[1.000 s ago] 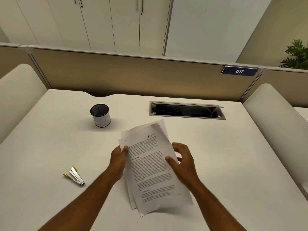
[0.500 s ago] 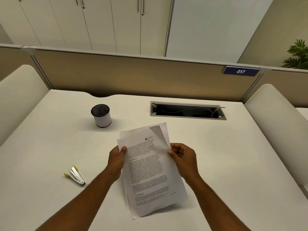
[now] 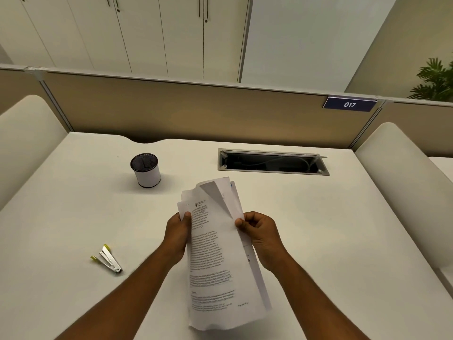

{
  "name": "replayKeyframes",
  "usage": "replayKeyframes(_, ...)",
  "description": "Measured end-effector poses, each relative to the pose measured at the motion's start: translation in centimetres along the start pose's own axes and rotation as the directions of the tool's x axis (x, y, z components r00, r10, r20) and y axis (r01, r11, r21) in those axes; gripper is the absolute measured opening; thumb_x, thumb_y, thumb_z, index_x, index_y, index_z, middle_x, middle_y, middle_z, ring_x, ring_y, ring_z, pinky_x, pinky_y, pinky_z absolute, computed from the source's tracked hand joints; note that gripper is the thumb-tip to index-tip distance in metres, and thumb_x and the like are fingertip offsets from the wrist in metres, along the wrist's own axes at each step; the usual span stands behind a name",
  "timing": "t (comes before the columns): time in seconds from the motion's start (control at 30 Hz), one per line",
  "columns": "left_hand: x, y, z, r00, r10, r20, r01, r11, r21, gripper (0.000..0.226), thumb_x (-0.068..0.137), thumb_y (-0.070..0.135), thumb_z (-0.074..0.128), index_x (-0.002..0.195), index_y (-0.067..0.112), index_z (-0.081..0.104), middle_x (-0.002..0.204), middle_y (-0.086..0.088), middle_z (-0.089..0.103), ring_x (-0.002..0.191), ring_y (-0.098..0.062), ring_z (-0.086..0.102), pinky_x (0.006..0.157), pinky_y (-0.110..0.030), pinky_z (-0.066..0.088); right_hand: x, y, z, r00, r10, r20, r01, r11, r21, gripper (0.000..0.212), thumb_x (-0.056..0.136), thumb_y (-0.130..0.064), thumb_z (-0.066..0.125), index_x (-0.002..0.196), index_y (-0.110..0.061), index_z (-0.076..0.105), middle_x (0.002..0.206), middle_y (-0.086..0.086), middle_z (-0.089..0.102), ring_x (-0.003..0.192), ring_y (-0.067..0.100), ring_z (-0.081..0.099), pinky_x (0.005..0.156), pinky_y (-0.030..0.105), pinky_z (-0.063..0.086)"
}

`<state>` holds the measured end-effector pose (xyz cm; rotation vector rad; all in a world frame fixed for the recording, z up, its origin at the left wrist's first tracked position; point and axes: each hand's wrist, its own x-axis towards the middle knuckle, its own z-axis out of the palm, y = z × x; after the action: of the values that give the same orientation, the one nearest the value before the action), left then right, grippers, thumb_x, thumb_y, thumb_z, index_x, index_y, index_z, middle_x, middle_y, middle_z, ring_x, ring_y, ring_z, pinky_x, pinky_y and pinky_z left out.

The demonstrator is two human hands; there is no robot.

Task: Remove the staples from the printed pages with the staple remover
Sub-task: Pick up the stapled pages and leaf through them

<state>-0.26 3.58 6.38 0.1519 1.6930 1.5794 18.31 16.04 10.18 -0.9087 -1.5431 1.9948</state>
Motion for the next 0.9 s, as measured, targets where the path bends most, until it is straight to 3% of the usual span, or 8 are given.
replayKeyframes(0.13,-0.1,0.4,-0.4,0.998,0.038,-0.048,-0.037,0.999,0.028,0.030,0.107,0.030,0.045,0.122,0.010,0.061,0.115,-0.011,0.070,0.108,-0.031,0.067,0.097,-0.053,0.056,0.1,-0.2,-1.3,0.996,0.024,-0.087,-0.022,0.999,0.028,0.045,0.064,-0.045,0.087,0.093,-0.012,0.076,0.098,0.012,0.079,0.089,0.027,0.073,0.084,0.039,0.063)
replayKeyframes(0.3,0.1,0.8,-1.0,0.993,0.110,-0.049,-0.105,0.990,0.091,0.023,0.103,0.031,0.054,0.114,0.015,0.065,0.104,-0.005,0.075,0.095,-0.027,0.072,0.074,-0.037,0.059,0.4,-0.6,-2.4,0.985,0.078,-0.156,-0.081,0.997,-0.012,0.049,0.090,-0.051,0.065,0.128,-0.021,0.064,0.123,0.005,0.073,0.108,0.025,0.072,0.085,0.038,0.061)
replayKeyframes(0.43,-0.3,1.2,-0.5,0.990,0.142,0.026,-0.144,0.985,0.094,0.018,0.099,0.031,0.062,0.112,0.020,0.068,0.094,-0.001,0.080,0.083,-0.024,0.078,0.066,-0.033,0.062,0.7,-0.3,-1.3,0.916,-0.171,-0.362,0.020,0.923,-0.385,0.066,0.087,-0.050,0.073,0.142,-0.024,0.048,0.141,-0.008,0.053,0.126,0.012,0.053,0.095,0.028,0.047)
replayKeyframes(0.5,-0.6,1.3,-0.1,0.985,0.158,0.063,-0.164,0.981,0.107,0.016,0.099,0.028,0.062,0.114,0.024,0.066,0.095,0.001,0.081,0.082,-0.023,0.078,0.066,-0.034,0.063,0.9,-0.1,-0.6,0.877,-0.358,-0.320,0.120,0.809,-0.575,0.059,0.088,-0.036,0.078,0.138,-0.022,0.052,0.137,-0.010,0.051,0.124,0.009,0.049,0.100,0.028,0.044)
replayKeyframes(0.57,-0.9,1.3,0.3,0.980,0.180,0.088,-0.190,0.974,0.124,0.015,0.100,0.026,0.061,0.115,0.029,0.065,0.096,0.003,0.080,0.082,-0.021,0.078,0.067,-0.034,0.064,1.2,-0.1,0.2,0.879,-0.445,-0.170,0.227,0.705,-0.672,0.045,0.088,-0.029,0.079,0.129,-0.022,0.059,0.131,-0.007,0.057,0.119,0.012,0.053,0.099,0.027,0.047)
replayKeyframes(0.7,-1.5,1.1,0.8,0.972,0.200,0.121,-0.221,0.956,0.195,0.019,0.100,0.026,0.061,0.118,0.029,0.064,0.105,-0.003,0.077,0.088,-0.024,0.077,0.076,-0.043,0.065,1.7,-0.3,2.3,0.930,-0.362,0.069,0.279,0.568,-0.774,0.039,0.089,-0.033,0.078,0.124,-0.028,0.061,0.124,-0.014,0.058,0.103,0.004,0.060,0.087,0.022,0.054)
replayKeyframes(0.8,-1.9,1.2,1.1,0.969,0.230,0.090,-0.245,0.939,0.242,0.026,0.099,0.024,0.062,0.125,0.020,0.065,0.110,-0.005,0.075,0.093,-0.026,0.075,0.083,-0.049,0.063,2.1,-0.2,3.7,0.949,-0.315,-0.005,0.200,0.615,-0.763,0.024,0.090,-0.039,0.075,0.109,-0.027,0.068,0.102,-0.015,0.067,0.081,0.005,0.066,0.074,0.023,0.057)
replayKeyframes(0.9,-2.4,1.8,1.5,0.956,0.282,0.078,-0.291,0.938,0.190,0.026,0.097,0.024,0.066,0.122,0.021,0.071,0.104,0.000,0.079,0.091,-0.022,0.077,0.082,-0.044,0.064,1.9,0.2,5.2,0.963,-0.268,-0.035,0.163,0.680,-0.715,0.040,0.090,-0.056,0.068,0.114,-0.023,0.069,0.109,-0.012,0.071,0.091,0.005,0.067,0.080,0.022,0.056)
